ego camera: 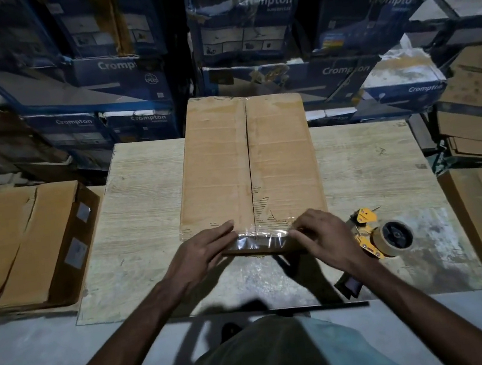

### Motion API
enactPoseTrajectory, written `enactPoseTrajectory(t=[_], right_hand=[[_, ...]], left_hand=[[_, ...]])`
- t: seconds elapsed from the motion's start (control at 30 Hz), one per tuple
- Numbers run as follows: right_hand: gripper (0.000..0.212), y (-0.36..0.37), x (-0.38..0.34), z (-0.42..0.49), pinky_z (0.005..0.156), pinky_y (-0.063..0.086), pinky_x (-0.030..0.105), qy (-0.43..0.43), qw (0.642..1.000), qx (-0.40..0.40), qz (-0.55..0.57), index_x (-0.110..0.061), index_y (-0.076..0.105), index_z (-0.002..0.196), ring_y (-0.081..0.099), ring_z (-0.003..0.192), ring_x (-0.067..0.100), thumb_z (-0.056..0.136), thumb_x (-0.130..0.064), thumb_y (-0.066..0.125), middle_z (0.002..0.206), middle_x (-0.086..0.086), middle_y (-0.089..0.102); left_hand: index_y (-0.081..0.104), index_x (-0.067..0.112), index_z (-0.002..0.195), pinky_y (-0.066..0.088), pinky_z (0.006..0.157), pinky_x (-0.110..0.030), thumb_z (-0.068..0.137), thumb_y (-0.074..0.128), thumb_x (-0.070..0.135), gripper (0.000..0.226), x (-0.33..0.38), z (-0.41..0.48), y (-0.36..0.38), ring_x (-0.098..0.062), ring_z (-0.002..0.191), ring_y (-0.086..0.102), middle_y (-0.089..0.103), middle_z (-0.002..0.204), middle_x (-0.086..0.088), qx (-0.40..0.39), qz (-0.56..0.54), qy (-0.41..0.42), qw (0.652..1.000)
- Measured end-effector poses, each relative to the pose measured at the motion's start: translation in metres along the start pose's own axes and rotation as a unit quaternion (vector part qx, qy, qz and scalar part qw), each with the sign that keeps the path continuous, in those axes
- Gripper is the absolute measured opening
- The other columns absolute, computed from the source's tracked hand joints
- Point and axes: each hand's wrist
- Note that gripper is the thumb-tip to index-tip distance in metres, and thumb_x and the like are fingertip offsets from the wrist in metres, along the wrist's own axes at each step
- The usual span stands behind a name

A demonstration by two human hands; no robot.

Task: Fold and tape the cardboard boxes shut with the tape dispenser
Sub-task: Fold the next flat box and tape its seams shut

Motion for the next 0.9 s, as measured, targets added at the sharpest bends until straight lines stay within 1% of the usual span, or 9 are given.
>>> enactPoseTrajectory(t=[0.1, 0.2, 0.27, 0.33, 0.47, 0.6, 0.7, 0.8, 0.9], right_hand=[[0.018, 0.03, -0.021, 0.027, 0.086, 0.052, 0.037, 0.031, 0.998, -0.022, 0.052, -0.033, 0.078, 0.105, 0.061, 0.09, 0.003, 0.097, -0.043, 0.067, 0.1, -0.016, 0.071], [0.016, 0.044, -0.027, 0.037, 0.087, 0.044, 0.039, 0.04, 0.999, -0.023, 0.028, -0.038, 0.08, 0.101, 0.061, 0.089, 0.006, 0.09, -0.048, 0.073, 0.092, -0.018, 0.069], [0.017, 0.046, -0.025, 0.037, 0.087, 0.042, 0.04, 0.045, 0.998, -0.026, 0.019, -0.039, 0.08, 0.098, 0.061, 0.09, 0.007, 0.087, -0.051, 0.075, 0.093, -0.018, 0.069], [0.017, 0.047, -0.023, 0.036, 0.086, 0.041, 0.04, 0.047, 0.998, -0.028, 0.012, -0.038, 0.08, 0.096, 0.061, 0.091, 0.008, 0.085, -0.05, 0.077, 0.095, -0.018, 0.07], [0.014, 0.047, -0.024, 0.039, 0.082, 0.04, 0.038, 0.035, 0.999, -0.032, -0.006, -0.035, 0.079, 0.091, 0.062, 0.09, 0.013, 0.084, -0.048, 0.079, 0.095, -0.015, 0.071], [0.021, 0.047, -0.025, 0.045, 0.081, 0.04, 0.037, 0.016, 0.997, -0.055, -0.059, -0.034, 0.075, 0.088, 0.064, 0.087, 0.016, 0.084, -0.054, 0.077, 0.091, -0.012, 0.07], [0.029, 0.043, -0.028, 0.052, 0.082, 0.039, 0.038, 0.0, 0.991, -0.081, -0.103, -0.032, 0.069, 0.091, 0.063, 0.084, 0.018, 0.086, -0.061, 0.071, 0.088, -0.01, 0.067], [0.034, 0.042, -0.032, 0.056, 0.081, 0.038, 0.038, 0.008, 0.991, -0.088, -0.101, -0.034, 0.055, 0.084, 0.059, 0.078, 0.017, 0.085, -0.065, 0.069, 0.079, -0.011, 0.06], [0.033, 0.044, -0.035, 0.059, 0.077, 0.031, 0.037, 0.008, 0.99, -0.098, -0.104, -0.036, 0.048, 0.087, 0.061, 0.079, 0.016, 0.084, -0.059, 0.072, 0.079, -0.014, 0.055]], left_hand=[[0.074, 0.022, 0.127, 0.059, 0.08, -0.042, 0.099, 0.066, 0.025, 0.03, 0.015, 0.029, 0.016, -0.021, 0.104, 0.063, 0.071, 0.131, 0.0, -0.025, -0.001, -0.032, 0.999], [0.079, 0.019, 0.114, 0.056, 0.078, -0.04, 0.1, 0.065, 0.028, 0.022, 0.022, 0.044, 0.023, -0.018, 0.095, 0.062, 0.074, 0.113, -0.001, -0.029, -0.04, -0.05, 0.997], [0.08, 0.018, 0.112, 0.056, 0.08, -0.039, 0.099, 0.063, 0.032, 0.025, 0.021, 0.047, 0.026, -0.016, 0.095, 0.063, 0.073, 0.11, 0.0, -0.041, -0.053, -0.065, 0.996], [0.081, 0.015, 0.108, 0.057, 0.082, -0.039, 0.097, 0.069, 0.026, 0.019, 0.02, 0.049, 0.027, -0.017, 0.095, 0.066, 0.073, 0.108, -0.001, -0.053, -0.05, -0.075, 0.995], [0.079, 0.009, 0.099, 0.056, 0.075, -0.039, 0.091, 0.077, 0.018, 0.012, 0.03, 0.059, 0.022, -0.021, 0.087, 0.066, 0.071, 0.1, -0.004, -0.089, -0.02, -0.064, 0.994], [0.076, 0.009, 0.092, 0.053, 0.071, -0.036, 0.09, 0.078, 0.024, 0.015, 0.037, 0.072, 0.019, -0.019, 0.08, 0.064, 0.066, 0.096, -0.002, -0.134, 0.005, -0.092, 0.987], [0.069, 0.014, 0.088, 0.049, 0.067, -0.03, 0.086, 0.081, 0.016, 0.013, 0.047, 0.085, 0.017, -0.016, 0.076, 0.059, 0.06, 0.089, 0.002, -0.158, 0.019, -0.137, 0.978], [0.055, 0.018, 0.07, 0.048, 0.057, -0.033, 0.076, 0.083, 0.006, 0.031, 0.048, 0.097, 0.019, -0.018, 0.067, 0.06, 0.059, 0.073, 0.003, -0.161, 0.016, -0.189, 0.969], [0.048, 0.023, 0.064, 0.036, 0.049, -0.024, 0.072, 0.081, 0.003, 0.039, 0.041, 0.099, 0.024, -0.013, 0.06, 0.056, 0.055, 0.066, 0.007, -0.165, -0.007, -0.217, 0.962]])
Point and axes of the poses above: each hand's wrist, its own z-axis towards the middle knuckle, its own y-axis out of the palm, x = y × z
